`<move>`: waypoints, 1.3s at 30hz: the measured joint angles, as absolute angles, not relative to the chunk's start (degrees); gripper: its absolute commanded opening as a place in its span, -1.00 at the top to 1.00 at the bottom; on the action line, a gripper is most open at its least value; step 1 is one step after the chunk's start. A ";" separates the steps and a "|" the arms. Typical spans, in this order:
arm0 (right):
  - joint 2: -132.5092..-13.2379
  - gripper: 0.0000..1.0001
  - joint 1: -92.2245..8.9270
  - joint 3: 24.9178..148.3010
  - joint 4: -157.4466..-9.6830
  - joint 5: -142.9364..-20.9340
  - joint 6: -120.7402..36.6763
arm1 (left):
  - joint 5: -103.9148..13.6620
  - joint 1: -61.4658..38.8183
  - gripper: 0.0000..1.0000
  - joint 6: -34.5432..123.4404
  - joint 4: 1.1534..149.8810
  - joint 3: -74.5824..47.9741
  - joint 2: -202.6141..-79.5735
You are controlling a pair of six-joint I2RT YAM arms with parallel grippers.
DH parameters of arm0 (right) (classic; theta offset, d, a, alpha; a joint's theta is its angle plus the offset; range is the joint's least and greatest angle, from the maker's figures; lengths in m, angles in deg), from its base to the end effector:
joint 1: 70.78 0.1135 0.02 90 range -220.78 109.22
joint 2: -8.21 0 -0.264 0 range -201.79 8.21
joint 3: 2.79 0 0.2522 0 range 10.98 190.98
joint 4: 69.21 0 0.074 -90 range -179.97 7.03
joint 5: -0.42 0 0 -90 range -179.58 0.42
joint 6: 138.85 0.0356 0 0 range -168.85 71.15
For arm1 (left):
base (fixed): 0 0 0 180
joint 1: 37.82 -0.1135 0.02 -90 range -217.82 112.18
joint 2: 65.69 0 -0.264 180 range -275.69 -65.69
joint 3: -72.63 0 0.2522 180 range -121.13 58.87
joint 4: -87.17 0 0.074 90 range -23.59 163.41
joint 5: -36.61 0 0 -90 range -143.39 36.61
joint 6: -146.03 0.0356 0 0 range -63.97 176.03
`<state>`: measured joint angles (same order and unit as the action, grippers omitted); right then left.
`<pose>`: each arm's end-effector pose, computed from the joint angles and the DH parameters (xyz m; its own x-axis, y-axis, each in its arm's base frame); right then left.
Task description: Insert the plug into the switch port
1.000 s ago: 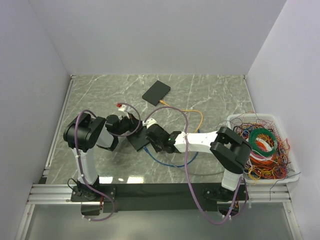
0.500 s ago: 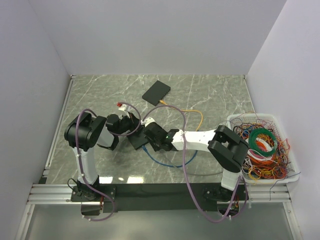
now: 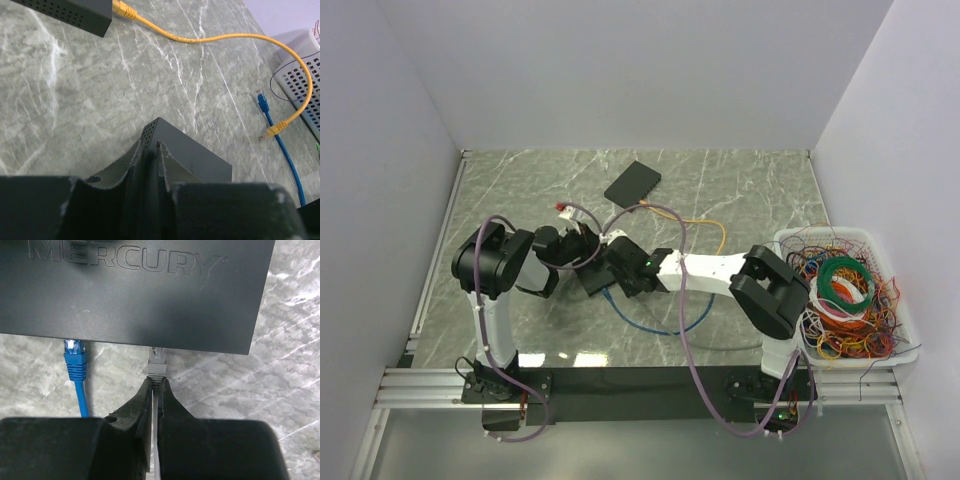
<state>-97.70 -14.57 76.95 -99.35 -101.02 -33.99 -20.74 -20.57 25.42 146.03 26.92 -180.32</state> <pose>0.2167 0.3112 0.1656 -0.6405 -0.5051 -0.5785 -0.6095 0.7926 -0.0173 0.3029 -0.1142 0.1000 -0.5290 -0.2847 -0.7994 0.5666 0.5829 -0.5825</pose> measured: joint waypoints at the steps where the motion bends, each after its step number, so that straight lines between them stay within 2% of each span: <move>1: -98.14 1.00 -14.77 77.72 -99.96 -100.84 -33.69 | -20.59 -20.59 0.60 25.42 146.16 26.59 -180.62; 13: -102.62 1.00 -17.78 83.09 -94.94 -104.84 -30.83 | -9.84 -18.99 0.68 19.91 147.13 26.42 -181.50; 16: -102.64 1.00 -17.78 83.09 -94.91 -105.04 -30.48 | -9.05 -18.97 0.57 18.77 147.78 26.44 -181.80; 20: -102.75 1.00 -17.78 83.16 -94.89 -105.11 -30.45 | -8.72 -19.39 0.10 17.37 150.30 26.81 -181.80; 24: -102.73 1.00 -17.81 82.39 -93.41 -105.00 -30.34 | -8.81 -21.03 -0.08 15.52 154.36 28.58 -181.58; 27: -102.62 1.00 -17.81 80.97 -91.00 -105.04 -30.21 | -9.73 -21.62 -0.10 14.84 153.25 29.61 -179.77; 34: -102.55 1.00 -18.29 79.81 -86.54 -105.24 -30.26 | -15.74 -22.18 -0.17 16.46 136.61 29.15 -171.42; 39: -102.44 1.00 -18.57 79.18 -84.99 -105.37 -30.28 | -18.12 -26.18 -0.21 17.75 129.38 25.76 -168.84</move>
